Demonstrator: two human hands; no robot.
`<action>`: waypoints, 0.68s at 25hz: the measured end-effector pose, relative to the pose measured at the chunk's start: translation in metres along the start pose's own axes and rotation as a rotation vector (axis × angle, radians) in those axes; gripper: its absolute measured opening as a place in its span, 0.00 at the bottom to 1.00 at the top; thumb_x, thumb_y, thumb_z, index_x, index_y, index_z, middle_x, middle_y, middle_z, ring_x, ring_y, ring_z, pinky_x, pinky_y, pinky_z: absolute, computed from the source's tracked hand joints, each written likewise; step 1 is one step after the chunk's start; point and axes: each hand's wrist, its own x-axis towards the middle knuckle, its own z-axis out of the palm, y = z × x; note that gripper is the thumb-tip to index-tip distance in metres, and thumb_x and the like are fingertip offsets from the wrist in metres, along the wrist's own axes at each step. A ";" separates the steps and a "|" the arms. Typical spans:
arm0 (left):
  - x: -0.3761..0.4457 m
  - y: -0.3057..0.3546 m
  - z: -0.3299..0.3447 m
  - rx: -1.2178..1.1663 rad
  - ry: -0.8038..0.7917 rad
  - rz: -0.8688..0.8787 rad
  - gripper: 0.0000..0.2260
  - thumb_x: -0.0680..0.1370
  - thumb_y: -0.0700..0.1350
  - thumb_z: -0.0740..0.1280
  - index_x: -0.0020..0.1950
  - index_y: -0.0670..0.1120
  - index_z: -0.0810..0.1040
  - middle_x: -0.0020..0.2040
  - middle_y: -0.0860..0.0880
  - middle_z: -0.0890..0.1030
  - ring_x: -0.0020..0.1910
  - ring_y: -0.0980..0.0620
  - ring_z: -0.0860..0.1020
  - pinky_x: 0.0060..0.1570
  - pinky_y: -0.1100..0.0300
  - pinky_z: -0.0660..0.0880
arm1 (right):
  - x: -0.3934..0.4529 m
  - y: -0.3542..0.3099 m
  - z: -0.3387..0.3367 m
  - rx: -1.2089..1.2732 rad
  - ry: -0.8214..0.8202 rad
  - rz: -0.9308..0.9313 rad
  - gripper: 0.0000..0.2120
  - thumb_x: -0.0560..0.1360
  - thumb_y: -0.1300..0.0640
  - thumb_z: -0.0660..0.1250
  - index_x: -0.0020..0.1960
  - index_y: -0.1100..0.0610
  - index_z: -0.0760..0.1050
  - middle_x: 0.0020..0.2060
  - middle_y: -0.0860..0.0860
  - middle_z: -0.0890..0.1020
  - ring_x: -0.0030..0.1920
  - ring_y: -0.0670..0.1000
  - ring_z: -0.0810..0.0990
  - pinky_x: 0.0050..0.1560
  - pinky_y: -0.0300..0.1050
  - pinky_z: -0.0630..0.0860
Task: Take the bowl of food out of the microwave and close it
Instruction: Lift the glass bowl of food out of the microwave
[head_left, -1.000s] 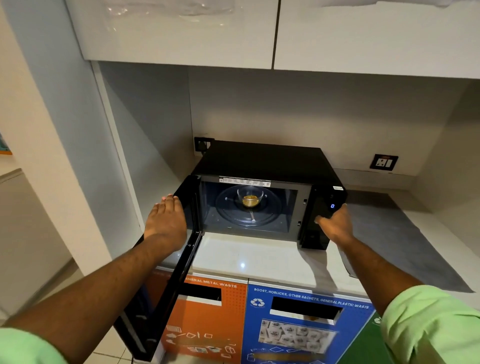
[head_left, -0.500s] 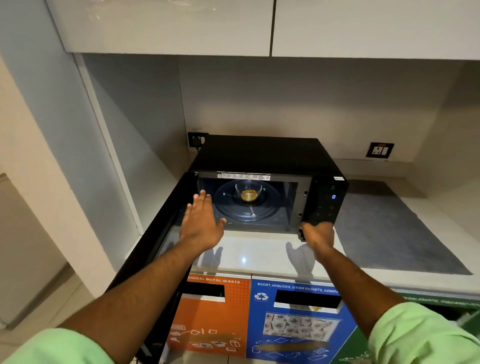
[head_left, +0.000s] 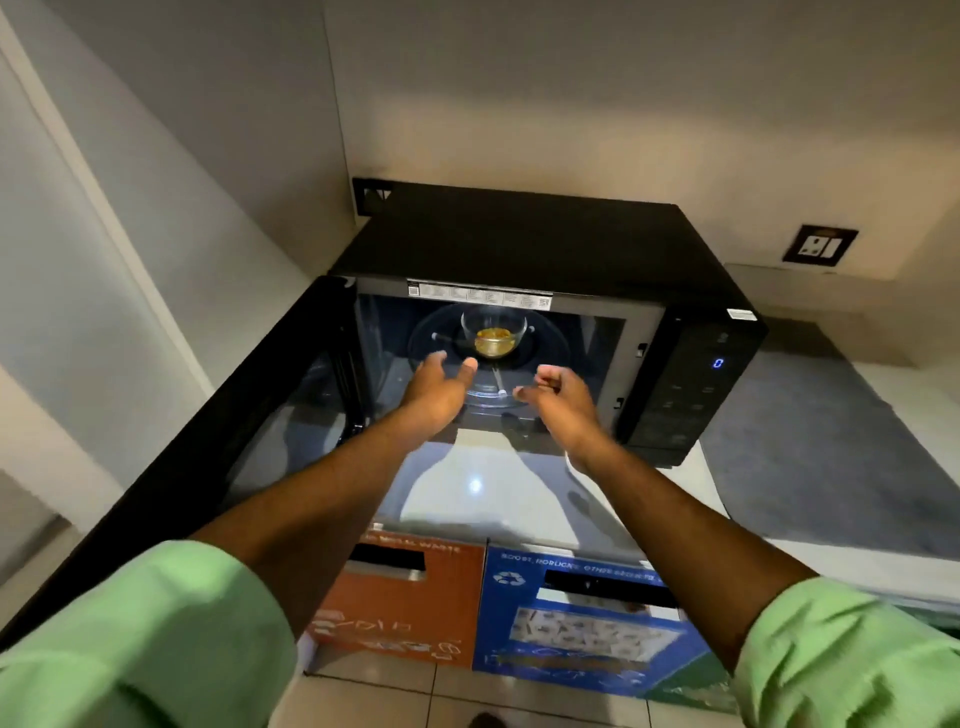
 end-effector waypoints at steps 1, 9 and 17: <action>0.014 -0.003 0.005 -0.027 0.014 0.014 0.29 0.79 0.61 0.61 0.77 0.50 0.63 0.76 0.44 0.68 0.71 0.41 0.72 0.70 0.43 0.69 | 0.014 -0.003 0.005 0.000 -0.015 -0.042 0.28 0.73 0.57 0.75 0.71 0.56 0.71 0.63 0.50 0.78 0.62 0.51 0.77 0.59 0.45 0.76; 0.138 -0.027 0.049 -0.392 0.221 0.106 0.21 0.82 0.54 0.61 0.69 0.42 0.73 0.66 0.45 0.78 0.64 0.47 0.76 0.67 0.53 0.71 | 0.128 0.003 0.042 0.163 0.063 -0.191 0.29 0.77 0.39 0.67 0.73 0.49 0.67 0.65 0.47 0.75 0.61 0.48 0.75 0.61 0.42 0.69; 0.238 -0.027 0.073 -0.625 0.215 0.067 0.33 0.78 0.64 0.53 0.77 0.46 0.65 0.75 0.43 0.71 0.73 0.42 0.69 0.74 0.43 0.63 | 0.211 0.013 0.068 0.496 0.135 -0.158 0.37 0.76 0.32 0.58 0.76 0.55 0.66 0.72 0.50 0.71 0.69 0.49 0.71 0.72 0.47 0.64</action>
